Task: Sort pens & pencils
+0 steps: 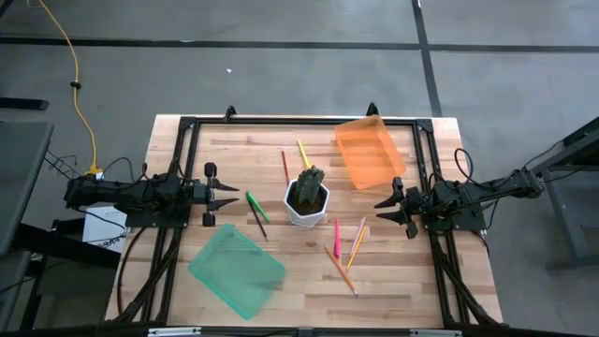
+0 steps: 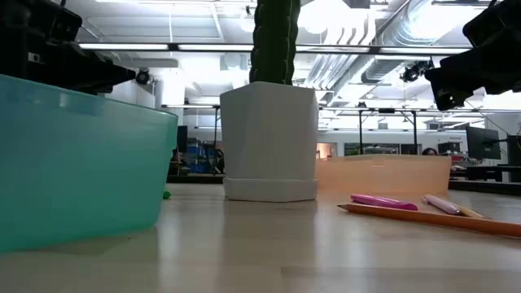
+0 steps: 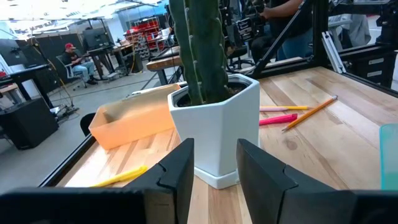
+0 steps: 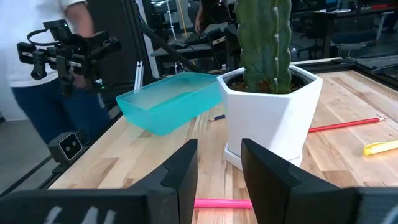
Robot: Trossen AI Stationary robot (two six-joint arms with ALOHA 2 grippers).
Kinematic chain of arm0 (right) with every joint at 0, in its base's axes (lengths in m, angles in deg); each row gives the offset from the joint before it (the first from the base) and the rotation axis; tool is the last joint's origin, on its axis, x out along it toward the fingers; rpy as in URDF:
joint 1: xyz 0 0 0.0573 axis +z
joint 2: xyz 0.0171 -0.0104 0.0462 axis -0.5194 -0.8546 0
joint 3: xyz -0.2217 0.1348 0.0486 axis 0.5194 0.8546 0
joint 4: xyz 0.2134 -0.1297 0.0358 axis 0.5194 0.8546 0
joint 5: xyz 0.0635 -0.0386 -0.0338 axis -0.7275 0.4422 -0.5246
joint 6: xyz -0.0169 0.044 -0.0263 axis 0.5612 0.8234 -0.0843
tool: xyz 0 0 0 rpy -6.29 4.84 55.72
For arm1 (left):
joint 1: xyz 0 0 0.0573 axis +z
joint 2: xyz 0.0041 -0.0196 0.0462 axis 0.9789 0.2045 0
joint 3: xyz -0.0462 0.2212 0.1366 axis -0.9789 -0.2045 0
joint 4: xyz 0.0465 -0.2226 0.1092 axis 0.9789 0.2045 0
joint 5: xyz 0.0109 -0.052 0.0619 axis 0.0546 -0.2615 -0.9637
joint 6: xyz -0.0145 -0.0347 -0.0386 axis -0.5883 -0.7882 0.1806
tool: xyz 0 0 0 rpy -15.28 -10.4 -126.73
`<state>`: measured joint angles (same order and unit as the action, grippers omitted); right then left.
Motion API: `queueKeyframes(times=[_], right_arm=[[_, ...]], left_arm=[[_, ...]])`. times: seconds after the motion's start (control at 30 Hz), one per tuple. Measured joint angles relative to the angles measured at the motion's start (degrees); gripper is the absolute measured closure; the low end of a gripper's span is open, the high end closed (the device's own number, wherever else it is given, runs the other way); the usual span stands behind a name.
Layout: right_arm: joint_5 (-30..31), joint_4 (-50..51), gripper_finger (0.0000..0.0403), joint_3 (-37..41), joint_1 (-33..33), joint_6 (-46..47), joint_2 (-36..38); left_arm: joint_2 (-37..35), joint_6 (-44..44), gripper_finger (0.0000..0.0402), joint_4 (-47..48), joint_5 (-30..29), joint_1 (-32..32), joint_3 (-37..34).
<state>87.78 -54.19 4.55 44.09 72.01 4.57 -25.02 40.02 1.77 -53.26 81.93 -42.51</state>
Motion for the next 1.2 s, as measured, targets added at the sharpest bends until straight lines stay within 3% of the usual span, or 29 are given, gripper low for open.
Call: queueKeyframes(times=[0.67, 1.0, 1.2], right_arm=[[0.00, -0.02, 0.0289, -0.01, 0.00, 0.01, 0.01], [0.00, 0.01, 0.0289, -0.02, 0.00, -0.36, 0.00], [0.35, -0.02, 0.0289, -0.02, 0.00, -15.39, -0.01]], left_arm=[[0.00, -0.83, 0.0293, -1.06, -0.94, 0.00, 0.00], [0.00, -25.44, 0.0293, -1.94, 0.61, -0.02, 0.00], [0.02, -44.10, 0.0293, -4.17, 0.56, -0.02, 0.00]])
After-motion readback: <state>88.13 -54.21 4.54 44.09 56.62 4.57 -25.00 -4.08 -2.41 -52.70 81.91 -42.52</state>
